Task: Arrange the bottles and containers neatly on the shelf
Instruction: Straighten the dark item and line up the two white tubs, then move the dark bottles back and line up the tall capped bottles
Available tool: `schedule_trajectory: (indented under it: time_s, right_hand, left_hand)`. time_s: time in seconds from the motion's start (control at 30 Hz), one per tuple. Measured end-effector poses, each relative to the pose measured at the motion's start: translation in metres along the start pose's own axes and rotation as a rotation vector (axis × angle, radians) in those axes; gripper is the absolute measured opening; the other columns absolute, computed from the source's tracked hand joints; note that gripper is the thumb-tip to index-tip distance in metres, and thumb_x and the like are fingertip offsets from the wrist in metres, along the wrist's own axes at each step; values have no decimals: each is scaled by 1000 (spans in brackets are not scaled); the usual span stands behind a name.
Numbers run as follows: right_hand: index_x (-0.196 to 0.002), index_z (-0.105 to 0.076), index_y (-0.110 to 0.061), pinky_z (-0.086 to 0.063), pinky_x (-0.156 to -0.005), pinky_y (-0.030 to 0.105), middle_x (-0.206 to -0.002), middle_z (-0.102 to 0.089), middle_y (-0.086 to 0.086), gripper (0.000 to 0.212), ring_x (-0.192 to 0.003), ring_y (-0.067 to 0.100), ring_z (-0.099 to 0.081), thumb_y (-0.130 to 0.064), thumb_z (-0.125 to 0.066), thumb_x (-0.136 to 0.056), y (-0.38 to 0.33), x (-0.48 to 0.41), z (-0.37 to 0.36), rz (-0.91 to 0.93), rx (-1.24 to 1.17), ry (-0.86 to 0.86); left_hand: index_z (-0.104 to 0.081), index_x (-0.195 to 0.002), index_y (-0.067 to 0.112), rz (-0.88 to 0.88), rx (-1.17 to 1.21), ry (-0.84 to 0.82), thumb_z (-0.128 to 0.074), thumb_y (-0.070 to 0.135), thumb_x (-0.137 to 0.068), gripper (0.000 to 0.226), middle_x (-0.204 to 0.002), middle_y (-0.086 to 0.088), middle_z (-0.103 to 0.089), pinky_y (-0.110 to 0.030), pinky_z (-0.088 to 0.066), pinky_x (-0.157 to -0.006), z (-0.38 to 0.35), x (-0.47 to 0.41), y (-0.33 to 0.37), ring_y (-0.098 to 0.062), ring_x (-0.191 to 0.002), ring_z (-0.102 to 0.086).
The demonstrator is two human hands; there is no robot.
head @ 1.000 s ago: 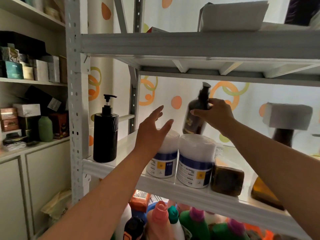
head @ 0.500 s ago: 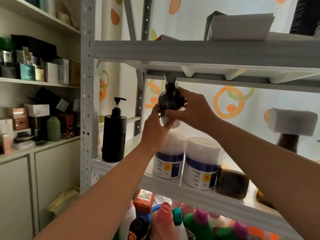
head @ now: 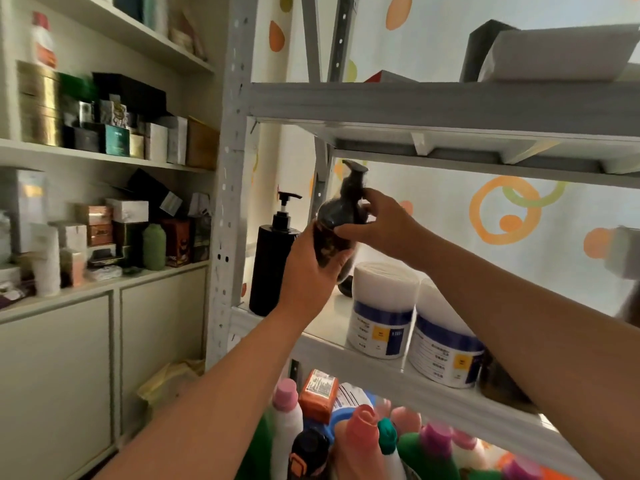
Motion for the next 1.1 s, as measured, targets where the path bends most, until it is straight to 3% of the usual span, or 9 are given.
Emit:
schedule_trajectory:
  time_s: [0.2,0.33,0.47,0.63,0.73,0.87,1.0,1.1]
  right_hand:
    - [-136,-37,-17,-47,-97,36,-129,-54,7,66,-114,24,-53,-27,-69,-79,16,-11,-29,-99,-27,-139]
    - [-130,-45,-16,-50,-90,31,-120,-57,6,56,-106,21,-56,-30,-67,-80,25,-12,-45,-133,43,-220]
    - [-118,-56,-15,-51,-93,38,-114,-62,5,46,-103,21,-59,-34,-67,-79,31,-14,-51,-144,118,-273]
    - [-121,-55,-20,-49,-95,39,-116,-61,3,53,-105,21,-58,-46,-65,-76,36,-15,-60,-169,197,-330]
    - [-127,-49,-16,-49,-94,37,-123,-58,5,61,-109,23,-56,-48,-63,-77,38,-15,-61,-195,238,-342]
    - [-127,-48,-10,-43,-74,23,-121,-58,9,58,-103,21,-54,-42,-63,-81,34,-13,-59,-162,335,-284]
    - [-138,-37,-10,-38,-85,25,-135,-49,9,73,-120,23,-48,-37,-69,-79,34,-8,-58,-154,345,-280]
    - [-134,-41,-10,-42,-86,27,-130,-54,10,66,-116,23,-51,-35,-69,-79,36,-9,-60,-163,325,-277]
  left_hand:
    - [-46,-127,23,126,-73,-11,-67,36,-82,51,-119,5,-55,-19,-38,-88,6,11,-23,-5,-104,-48]
    - [-49,-123,23,205,-129,-1,-69,38,-81,49,-111,8,-53,-17,-37,-80,3,26,-38,-4,-97,-46]
    - [-50,-121,21,242,-151,9,-69,40,-80,50,-114,4,-56,-21,-40,-82,2,33,-48,-8,-99,-50]
    - [-50,-123,21,272,-184,3,-68,43,-79,52,-117,1,-56,-21,-40,-85,2,36,-57,-9,-103,-50]
    - [-49,-125,22,293,-167,13,-67,43,-80,53,-120,2,-58,-23,-42,-89,0,39,-57,-14,-112,-54]
    - [-43,-136,21,278,-162,74,-68,33,-82,60,-134,2,-47,-20,-35,-96,2,53,-53,-14,-123,-47]
    - [-36,-141,22,300,-241,67,-69,31,-82,68,-137,-1,-44,-23,-38,-99,4,66,-58,-16,-124,-47]
    - [-36,-141,21,321,-265,58,-68,32,-82,68,-136,-1,-46,-25,-39,-99,3,64,-60,-16,-123,-47]
Point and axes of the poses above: each hand's wrist, its own x-axis away from the middle knuckle, its own z-axis out of the back of the hand, y = z × x, the point moved 6 cm from there along -x, towards the middle knuckle
